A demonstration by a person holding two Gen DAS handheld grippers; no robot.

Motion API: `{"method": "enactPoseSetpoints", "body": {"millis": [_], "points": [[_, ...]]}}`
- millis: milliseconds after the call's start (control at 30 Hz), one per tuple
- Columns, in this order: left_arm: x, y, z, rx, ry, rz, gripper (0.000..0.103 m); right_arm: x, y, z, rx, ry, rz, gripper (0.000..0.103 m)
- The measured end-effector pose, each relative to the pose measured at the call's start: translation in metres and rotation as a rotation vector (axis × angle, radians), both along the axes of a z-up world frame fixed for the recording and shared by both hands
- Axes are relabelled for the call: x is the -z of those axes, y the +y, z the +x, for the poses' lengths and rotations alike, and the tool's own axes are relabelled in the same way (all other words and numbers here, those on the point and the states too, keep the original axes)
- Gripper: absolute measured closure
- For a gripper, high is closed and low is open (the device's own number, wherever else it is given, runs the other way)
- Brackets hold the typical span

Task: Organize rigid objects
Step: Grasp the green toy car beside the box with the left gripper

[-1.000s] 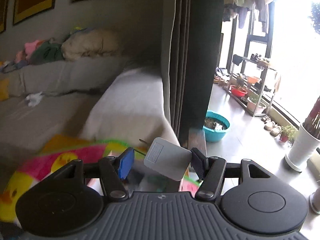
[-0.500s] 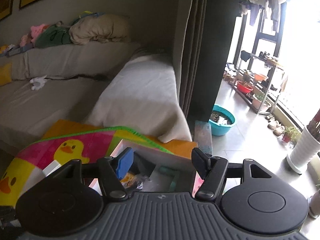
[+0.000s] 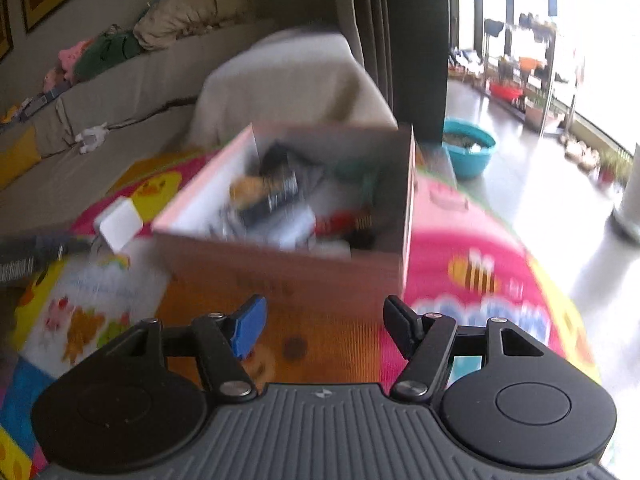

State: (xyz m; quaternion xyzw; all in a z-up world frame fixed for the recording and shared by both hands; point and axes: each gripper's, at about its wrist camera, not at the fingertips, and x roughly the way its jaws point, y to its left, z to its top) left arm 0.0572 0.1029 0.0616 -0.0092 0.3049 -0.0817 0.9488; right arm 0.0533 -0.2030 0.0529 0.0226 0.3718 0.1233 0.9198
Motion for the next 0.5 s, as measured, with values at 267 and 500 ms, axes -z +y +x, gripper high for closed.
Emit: {"method": "enactPoseSetpoints", "body": {"millis": [267,500], "points": [[-0.018,-0.014,0.055,0.108,0.030,0.012,0.073,0.018,-0.013,-0.034,-0.050,-0.081,0.018,0.037],[-0.014,0.007,0.054,0.020,0.019,0.059,0.074,0.032,-0.015,-0.038,-0.092,-0.084,0.024,0.037]]}}
